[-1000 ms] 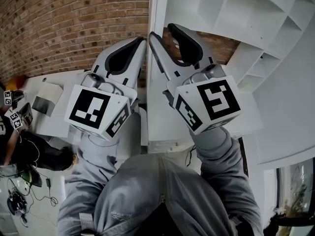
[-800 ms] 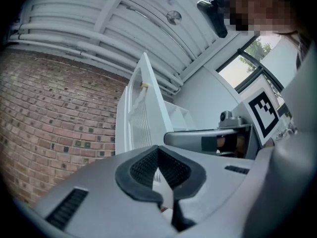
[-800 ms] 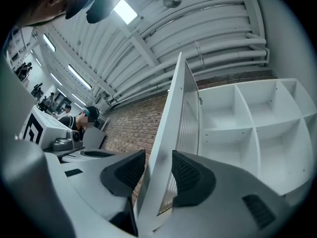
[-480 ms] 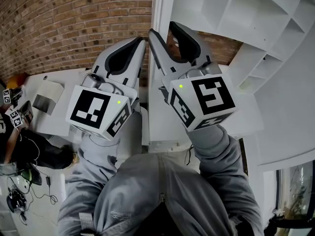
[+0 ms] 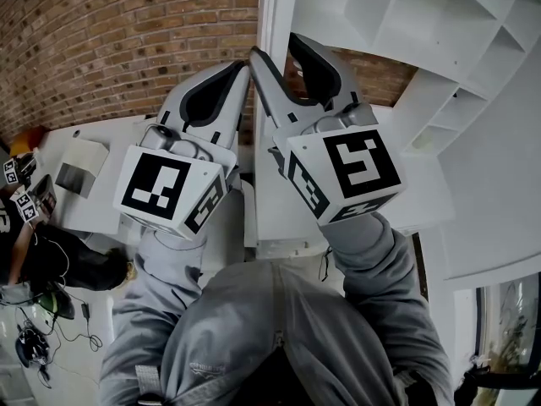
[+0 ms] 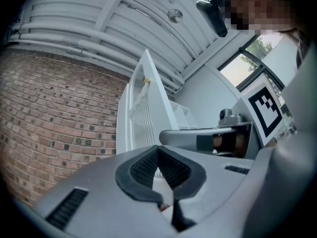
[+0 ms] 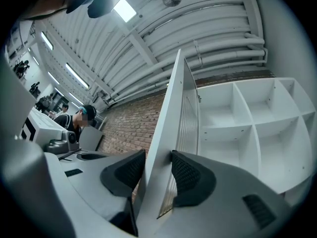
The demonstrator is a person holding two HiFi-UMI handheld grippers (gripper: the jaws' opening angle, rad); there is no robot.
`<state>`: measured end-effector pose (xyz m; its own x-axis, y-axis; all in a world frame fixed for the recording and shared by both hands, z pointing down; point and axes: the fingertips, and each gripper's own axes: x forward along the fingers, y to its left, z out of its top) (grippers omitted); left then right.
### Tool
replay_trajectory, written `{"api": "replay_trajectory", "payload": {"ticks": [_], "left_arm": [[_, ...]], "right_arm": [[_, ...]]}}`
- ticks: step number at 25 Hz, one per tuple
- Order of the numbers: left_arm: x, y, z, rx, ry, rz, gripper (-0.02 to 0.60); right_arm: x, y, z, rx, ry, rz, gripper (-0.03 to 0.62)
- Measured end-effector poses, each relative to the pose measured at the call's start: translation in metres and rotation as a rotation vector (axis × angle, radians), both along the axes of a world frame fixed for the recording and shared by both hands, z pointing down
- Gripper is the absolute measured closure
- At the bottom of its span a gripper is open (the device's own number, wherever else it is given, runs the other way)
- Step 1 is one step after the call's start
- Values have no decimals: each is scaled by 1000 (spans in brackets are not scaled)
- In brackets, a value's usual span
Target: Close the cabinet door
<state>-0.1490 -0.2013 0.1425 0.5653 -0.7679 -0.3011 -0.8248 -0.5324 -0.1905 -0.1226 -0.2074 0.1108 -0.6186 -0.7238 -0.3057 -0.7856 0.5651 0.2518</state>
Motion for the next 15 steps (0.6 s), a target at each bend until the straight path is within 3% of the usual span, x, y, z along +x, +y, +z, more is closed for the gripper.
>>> {"api": "replay_trajectory", "payload": {"ticks": [15], "left_arm": [[28,-10,1,-6,11,80,578]], "right_arm": [[25,-4,-2,-32,-6,-2,416]]}}
